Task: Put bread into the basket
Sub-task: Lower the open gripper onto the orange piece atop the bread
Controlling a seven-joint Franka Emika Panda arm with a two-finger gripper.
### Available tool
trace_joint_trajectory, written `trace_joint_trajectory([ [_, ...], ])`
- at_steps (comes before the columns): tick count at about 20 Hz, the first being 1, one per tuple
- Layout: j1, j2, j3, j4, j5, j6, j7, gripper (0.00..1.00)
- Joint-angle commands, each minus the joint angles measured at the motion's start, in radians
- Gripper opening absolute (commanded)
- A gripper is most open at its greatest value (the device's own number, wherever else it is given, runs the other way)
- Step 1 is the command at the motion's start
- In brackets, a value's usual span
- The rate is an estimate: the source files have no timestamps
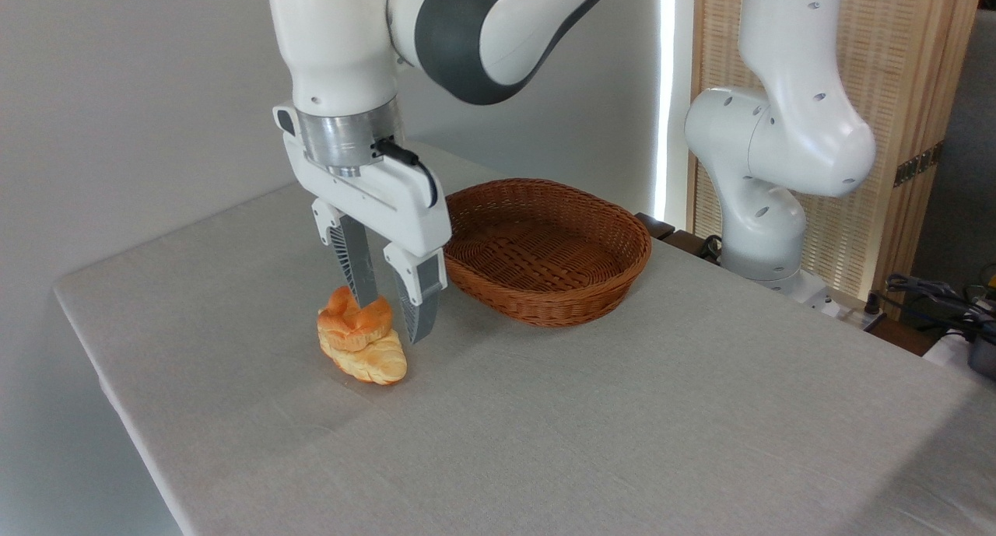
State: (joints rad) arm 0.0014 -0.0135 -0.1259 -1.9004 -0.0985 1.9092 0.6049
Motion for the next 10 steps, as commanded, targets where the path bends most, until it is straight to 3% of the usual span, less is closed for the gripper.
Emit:
trace_joint_trajectory([
  [1,-0.021,0.017,-0.003,0.012,-0.061,0.028,0.021,1.0],
  [4,-0.037,0.023,-0.012,0.014,-0.133,0.045,0.021,1.0],
  [10,-0.037,0.058,-0.1,0.012,-0.122,0.053,0.021,1.0],
])
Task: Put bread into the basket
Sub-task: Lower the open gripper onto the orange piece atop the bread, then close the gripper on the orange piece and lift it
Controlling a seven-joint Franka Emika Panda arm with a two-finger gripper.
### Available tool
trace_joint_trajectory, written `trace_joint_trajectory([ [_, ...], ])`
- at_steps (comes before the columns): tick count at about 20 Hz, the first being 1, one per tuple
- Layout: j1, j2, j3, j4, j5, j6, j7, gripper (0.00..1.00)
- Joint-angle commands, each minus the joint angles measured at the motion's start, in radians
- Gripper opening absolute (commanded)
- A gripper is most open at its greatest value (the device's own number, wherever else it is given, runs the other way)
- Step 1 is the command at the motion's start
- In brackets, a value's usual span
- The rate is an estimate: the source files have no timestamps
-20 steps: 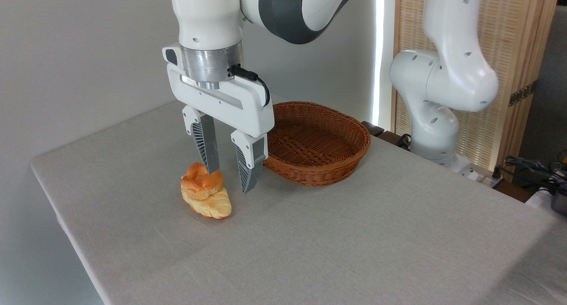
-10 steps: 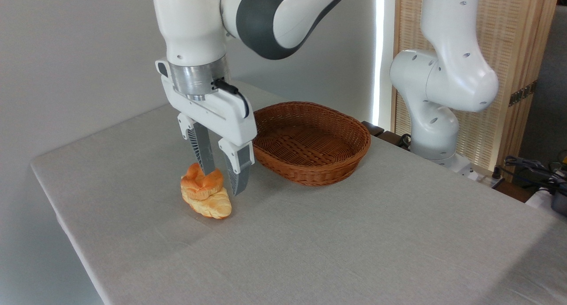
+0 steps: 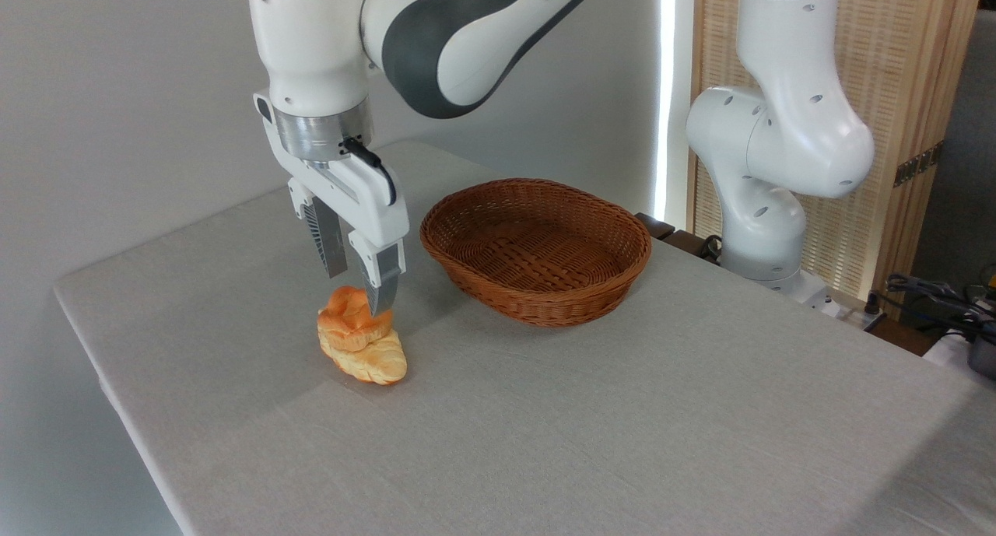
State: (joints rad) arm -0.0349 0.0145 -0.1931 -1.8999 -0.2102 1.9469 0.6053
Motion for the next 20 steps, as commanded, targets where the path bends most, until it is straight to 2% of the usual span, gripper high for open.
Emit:
trace_joint_trajectory([
  [1,0.0,0.032,-0.032,0.012,-0.006,0.015,0.022,1.0],
  [11,0.0,0.085,-0.037,0.013,0.098,0.07,0.03,1.0],
  [15,0.0,0.087,-0.042,0.012,0.112,0.072,0.031,1.0],
  [16,0.0,0.087,-0.042,0.012,0.114,0.072,0.031,0.95],
  [19,0.0,0.085,-0.04,0.013,0.112,0.073,0.051,0.56],
  [20,0.001,0.084,-0.04,0.013,0.112,0.073,0.069,0.48],
])
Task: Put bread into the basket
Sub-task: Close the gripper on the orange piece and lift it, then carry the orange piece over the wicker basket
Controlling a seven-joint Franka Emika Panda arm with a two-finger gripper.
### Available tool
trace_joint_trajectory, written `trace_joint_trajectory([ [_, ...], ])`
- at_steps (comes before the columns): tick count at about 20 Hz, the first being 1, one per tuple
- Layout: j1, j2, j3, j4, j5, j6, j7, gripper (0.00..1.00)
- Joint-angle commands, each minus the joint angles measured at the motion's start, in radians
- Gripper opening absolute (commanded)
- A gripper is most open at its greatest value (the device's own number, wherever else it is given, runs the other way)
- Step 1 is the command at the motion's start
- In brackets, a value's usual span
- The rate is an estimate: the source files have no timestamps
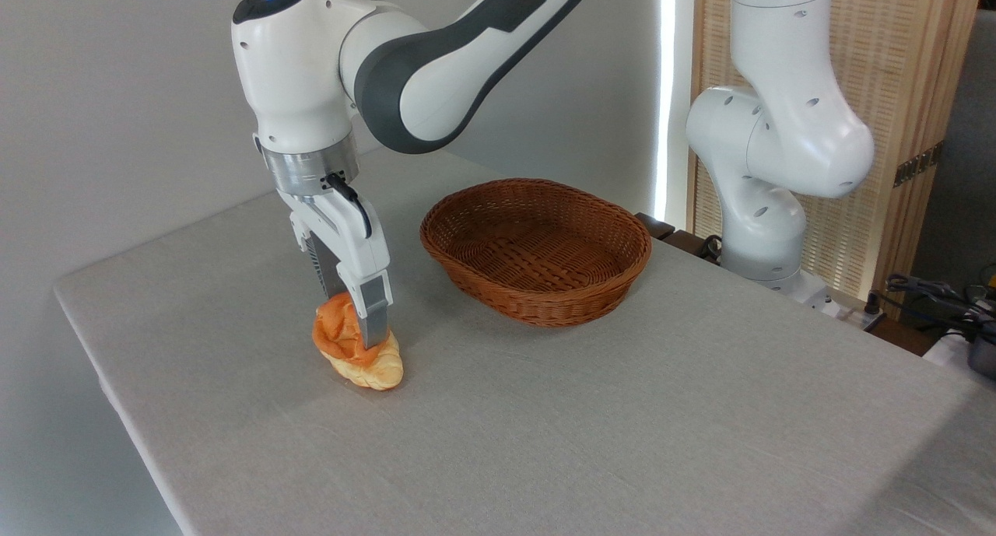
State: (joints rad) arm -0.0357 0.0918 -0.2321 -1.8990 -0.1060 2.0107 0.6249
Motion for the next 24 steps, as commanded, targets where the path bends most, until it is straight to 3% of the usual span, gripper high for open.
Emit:
trace_joint_trajectory([
  [1,0.002,0.006,-0.001,0.012,0.006,0.01,0.061,0.46],
  [9,0.002,0.005,0.0,0.012,0.005,0.01,0.061,0.47],
  [17,0.004,-0.058,0.004,0.014,-0.006,-0.01,0.044,0.47],
  [21,0.004,-0.11,-0.003,0.014,-0.009,-0.122,0.044,0.47],
  [24,0.002,-0.144,-0.004,0.012,-0.026,-0.196,-0.042,0.5],
])
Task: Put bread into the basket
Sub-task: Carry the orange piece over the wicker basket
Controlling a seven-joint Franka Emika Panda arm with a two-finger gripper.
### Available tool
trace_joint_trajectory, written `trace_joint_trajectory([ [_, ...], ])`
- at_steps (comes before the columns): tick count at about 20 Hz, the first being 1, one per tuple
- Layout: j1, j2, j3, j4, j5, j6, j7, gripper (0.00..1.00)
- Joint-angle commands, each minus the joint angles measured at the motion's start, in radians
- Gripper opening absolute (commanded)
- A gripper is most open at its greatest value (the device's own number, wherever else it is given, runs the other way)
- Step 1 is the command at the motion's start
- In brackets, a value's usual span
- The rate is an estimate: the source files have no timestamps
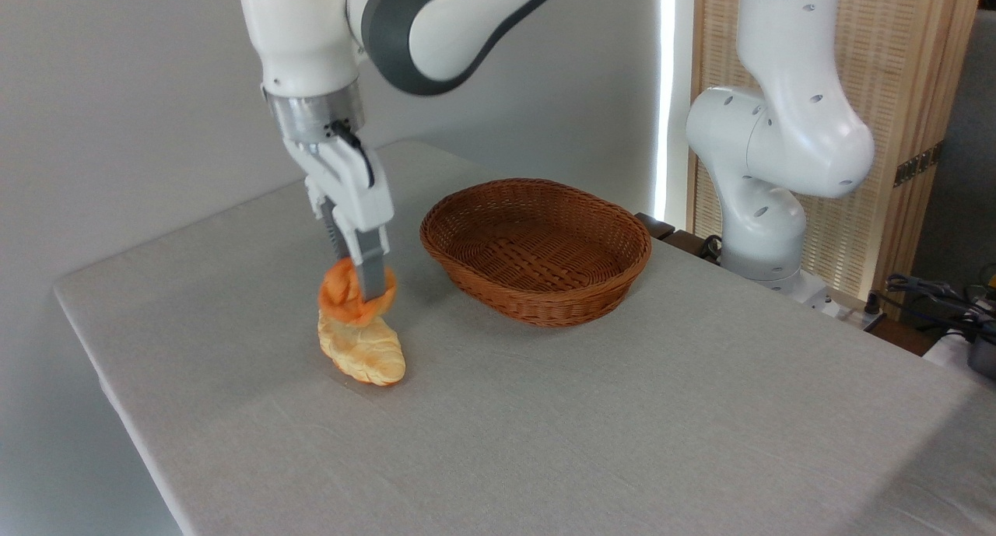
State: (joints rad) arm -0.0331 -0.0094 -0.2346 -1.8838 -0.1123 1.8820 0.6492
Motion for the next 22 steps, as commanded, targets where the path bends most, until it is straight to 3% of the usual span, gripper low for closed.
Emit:
trace_joint_trajectory([
  [1,-0.001,-0.056,-0.002,-0.003,-0.021,-0.089,-0.081,0.52],
  [6,-0.004,-0.136,-0.002,-0.015,-0.056,-0.259,-0.094,0.57],
  [12,-0.06,-0.216,0.0,-0.093,-0.063,-0.4,-0.097,0.6],
  [13,-0.079,-0.216,0.0,-0.098,-0.063,-0.417,-0.097,0.64],
  [15,-0.096,-0.219,0.0,-0.109,-0.061,-0.431,-0.105,0.92],
  [16,-0.111,-0.218,0.0,-0.118,-0.061,-0.434,-0.106,1.0],
  [22,-0.133,-0.207,-0.023,-0.141,-0.061,-0.44,-0.105,1.0],
])
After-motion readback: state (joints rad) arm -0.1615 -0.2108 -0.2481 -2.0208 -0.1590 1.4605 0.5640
